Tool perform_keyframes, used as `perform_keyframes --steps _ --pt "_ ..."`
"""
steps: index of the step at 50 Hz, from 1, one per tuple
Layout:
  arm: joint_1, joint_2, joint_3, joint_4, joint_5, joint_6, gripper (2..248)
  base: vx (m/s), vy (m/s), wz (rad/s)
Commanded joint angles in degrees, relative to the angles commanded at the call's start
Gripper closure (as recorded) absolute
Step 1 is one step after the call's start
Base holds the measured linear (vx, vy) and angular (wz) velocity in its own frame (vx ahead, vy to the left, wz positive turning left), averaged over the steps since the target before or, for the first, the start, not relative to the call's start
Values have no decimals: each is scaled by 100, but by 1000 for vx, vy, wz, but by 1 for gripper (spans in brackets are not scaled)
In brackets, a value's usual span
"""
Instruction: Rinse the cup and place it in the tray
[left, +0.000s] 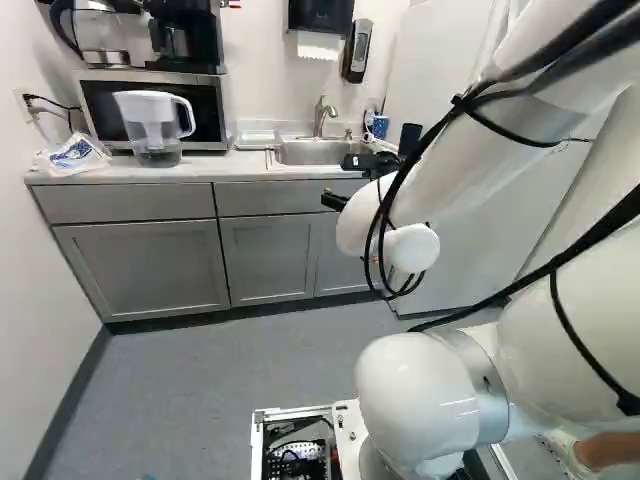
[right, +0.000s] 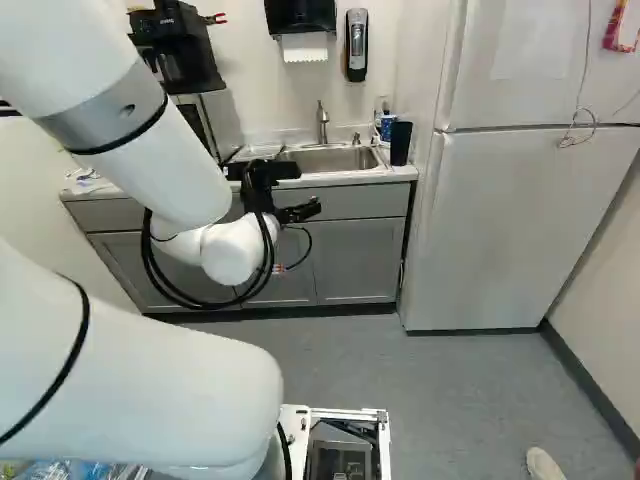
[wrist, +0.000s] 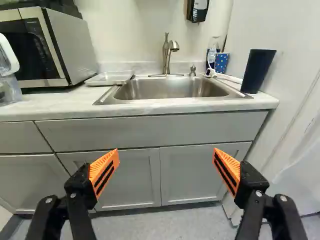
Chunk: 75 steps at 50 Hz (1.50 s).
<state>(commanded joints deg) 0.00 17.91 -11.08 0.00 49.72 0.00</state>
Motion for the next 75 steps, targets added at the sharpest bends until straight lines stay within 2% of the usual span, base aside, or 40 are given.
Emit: perform_keyframes --steps 38,75 --pt "0 -38 -547 0 -199 0 3 0 0 0" --pt "0 -148 -1124 0 -591 0 3 0 0 0"
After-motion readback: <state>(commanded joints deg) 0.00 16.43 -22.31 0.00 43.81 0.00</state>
